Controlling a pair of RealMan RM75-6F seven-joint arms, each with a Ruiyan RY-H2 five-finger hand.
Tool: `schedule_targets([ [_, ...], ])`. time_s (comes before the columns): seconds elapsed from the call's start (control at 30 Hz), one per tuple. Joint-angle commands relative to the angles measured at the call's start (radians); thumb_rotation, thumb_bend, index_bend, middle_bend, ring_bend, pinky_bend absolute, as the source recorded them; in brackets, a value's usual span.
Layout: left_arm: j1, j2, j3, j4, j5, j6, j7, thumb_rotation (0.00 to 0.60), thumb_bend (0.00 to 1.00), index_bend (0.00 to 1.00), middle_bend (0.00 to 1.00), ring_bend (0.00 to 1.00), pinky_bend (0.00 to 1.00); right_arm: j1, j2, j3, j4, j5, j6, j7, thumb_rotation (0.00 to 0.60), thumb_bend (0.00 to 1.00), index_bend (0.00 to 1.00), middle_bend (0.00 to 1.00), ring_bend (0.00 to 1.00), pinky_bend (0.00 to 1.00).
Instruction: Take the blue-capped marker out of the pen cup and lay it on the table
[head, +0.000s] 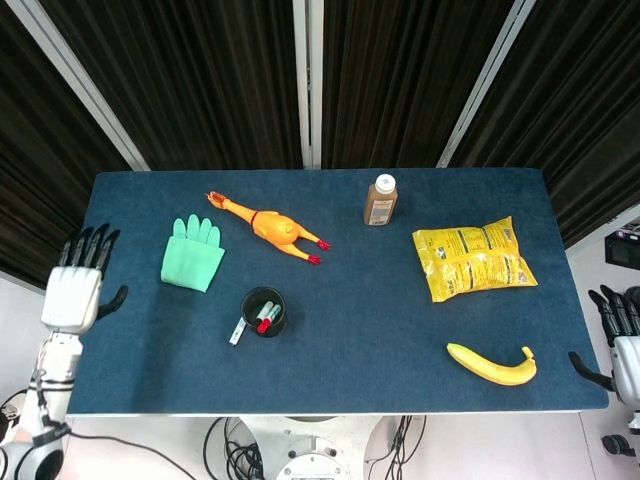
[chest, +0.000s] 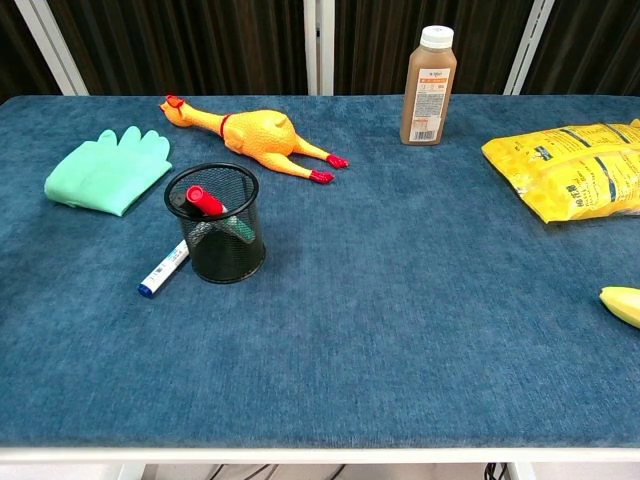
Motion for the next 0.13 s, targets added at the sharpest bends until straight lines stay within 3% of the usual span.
schedule_targets([
  [0.03, 0.165, -0.109, 0.020, 0.163, 0.098, 0.055, -0.036, 0.600, 0.28, 0.00, 0.00, 0.00, 0.00, 0.005, -0.018, -0.003, 0.004, -0.018, 0.004, -0.018, 0.600, 0.18, 0.00, 0.00, 0.00, 0.00],
  [0.13, 0.206, -0.104, -0.005, 0.181, 0.119, 0.046, -0.069, 0.600, 0.28, 0.00, 0.00, 0.00, 0.00, 0.009, -0.026, -0.006, -0.001, -0.028, 0.003, -0.030, 0.600, 0.18, 0.00, 0.00, 0.00, 0.00],
])
